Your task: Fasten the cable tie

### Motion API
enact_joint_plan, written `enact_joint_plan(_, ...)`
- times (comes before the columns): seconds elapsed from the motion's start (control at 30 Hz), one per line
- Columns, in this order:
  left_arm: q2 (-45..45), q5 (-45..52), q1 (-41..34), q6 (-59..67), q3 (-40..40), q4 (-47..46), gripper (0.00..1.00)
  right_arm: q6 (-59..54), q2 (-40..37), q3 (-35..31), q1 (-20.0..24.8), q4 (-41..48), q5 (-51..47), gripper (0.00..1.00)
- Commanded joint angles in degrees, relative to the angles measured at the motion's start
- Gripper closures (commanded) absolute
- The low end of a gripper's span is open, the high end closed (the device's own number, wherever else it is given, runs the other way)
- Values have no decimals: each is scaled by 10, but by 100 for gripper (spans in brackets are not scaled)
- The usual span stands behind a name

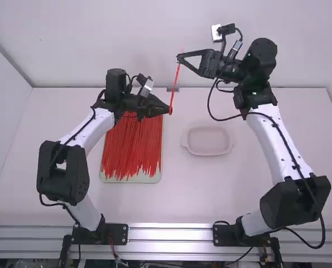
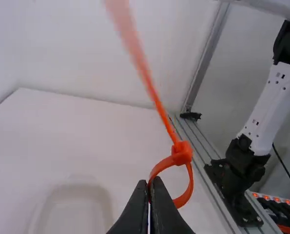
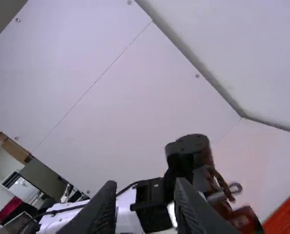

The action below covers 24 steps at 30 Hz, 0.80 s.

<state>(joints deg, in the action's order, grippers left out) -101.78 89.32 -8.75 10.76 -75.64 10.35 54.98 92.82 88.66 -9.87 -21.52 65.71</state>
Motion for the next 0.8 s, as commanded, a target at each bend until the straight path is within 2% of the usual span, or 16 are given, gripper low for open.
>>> enact_joint_plan(0.0,13,6,-3,-91,1,44,98,-37,-12,16,19,21,35,62)
enact_joint_plan(0.17,13,6,-3,-205,1,172,98,-94,-12,16,43,97,67,59)
enact_joint_plan(0.2,13,5,-3,-213,1,182,98,-98,-12,16,44,102,69,59)
enact_joint_plan(0.3,13,2,-3,-278,1,268,98,-131,-12,16,49,144,93,58)
enact_joint_plan(0.37,13,-4,-3,-350,1,360,98,-156,-12,16,48,172,119,58)
enact_joint_plan(0.43,13,-4,-3,-381,1,401,98,-164,-12,16,44,180,127,58)
enact_joint_plan(0.47,13,-7,-3,-426,1,455,98,-170,-12,16,35,189,132,58)
enact_joint_plan(0.53,13,-25,-3,-478,1,507,98,-180,-12,16,20,194,132,58)
enact_joint_plan(0.77,13,-35,-3,-530,1,568,98,-180,-12,16,-31,186,107,59)
